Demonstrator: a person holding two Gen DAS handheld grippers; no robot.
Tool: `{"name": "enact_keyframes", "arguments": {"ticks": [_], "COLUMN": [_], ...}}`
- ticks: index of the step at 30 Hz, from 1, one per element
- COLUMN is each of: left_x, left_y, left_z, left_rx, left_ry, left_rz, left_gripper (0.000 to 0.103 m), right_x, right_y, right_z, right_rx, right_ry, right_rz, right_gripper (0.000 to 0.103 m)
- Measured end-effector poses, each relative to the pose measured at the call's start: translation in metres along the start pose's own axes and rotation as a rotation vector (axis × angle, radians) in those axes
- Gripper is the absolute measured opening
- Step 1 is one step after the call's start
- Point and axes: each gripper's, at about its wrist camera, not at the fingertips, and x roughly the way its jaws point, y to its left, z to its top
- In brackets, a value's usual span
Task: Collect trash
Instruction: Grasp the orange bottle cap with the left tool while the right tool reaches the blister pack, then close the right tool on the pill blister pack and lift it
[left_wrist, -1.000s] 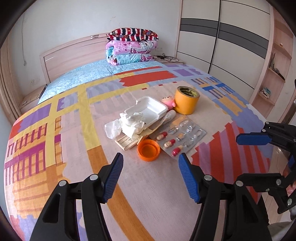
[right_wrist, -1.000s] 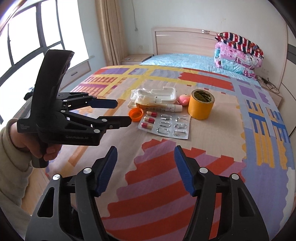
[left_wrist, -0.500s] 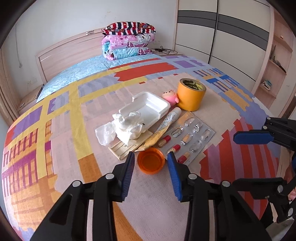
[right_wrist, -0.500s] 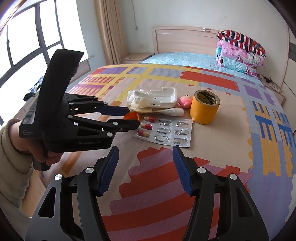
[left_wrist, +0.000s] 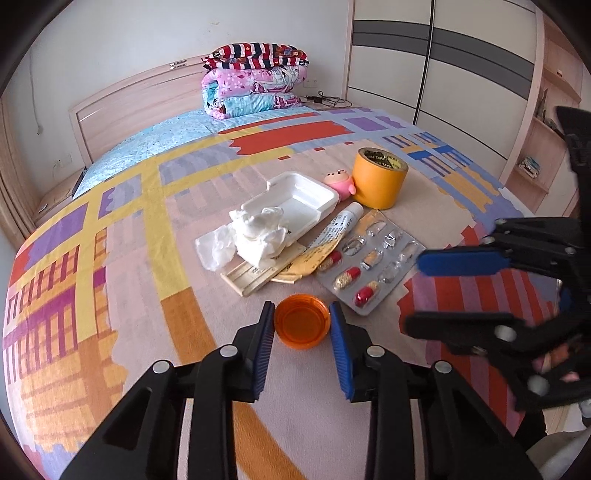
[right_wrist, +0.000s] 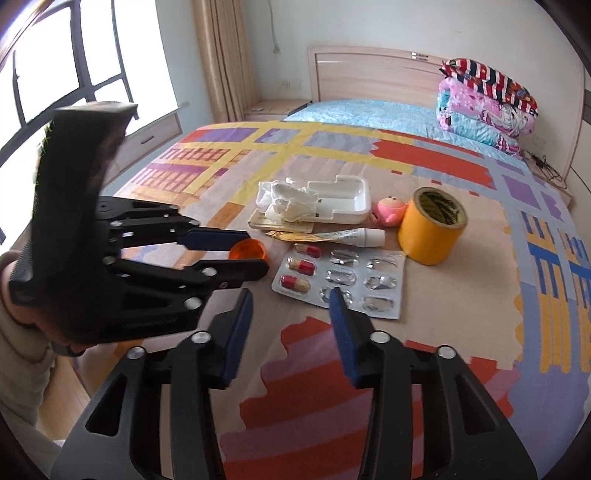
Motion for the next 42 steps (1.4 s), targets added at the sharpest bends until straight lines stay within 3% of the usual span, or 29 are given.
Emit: {"name": "enact_keyframes", "arguments": {"ticks": [10,13,23,42], "left_x": [-0.018,-0.021,-0.028,-0.077], "left_y": [0.002,0.001,-0.003,-0.025], "left_z": [-0.011,-0.013,-0.017,-0.036], "left_rx": [-0.004,-0.005,-0.001,-0.001], "left_ry": [-0.021,-0.026,-0.034,-0.085], "left_rz": [0.002,0.002,-0.002,0.007], "left_gripper": [0.029,0.029,0.029,0.029], "right_x": [0.019,0.021,0.029,-0.026], "right_y": [0.002,0.002,0.006,0.027], "right_z": [0.007,0.009,0.008,-0.013], "right_rx": [0.026,0.030,0.013,-0.004], "right_ry": [0.021,0.022,0.034,-0.016], "right_rz": [-0.028,-0.034,-0.065,-0.036], "right_gripper": [0.035,0.024,0.022,0.021]}}
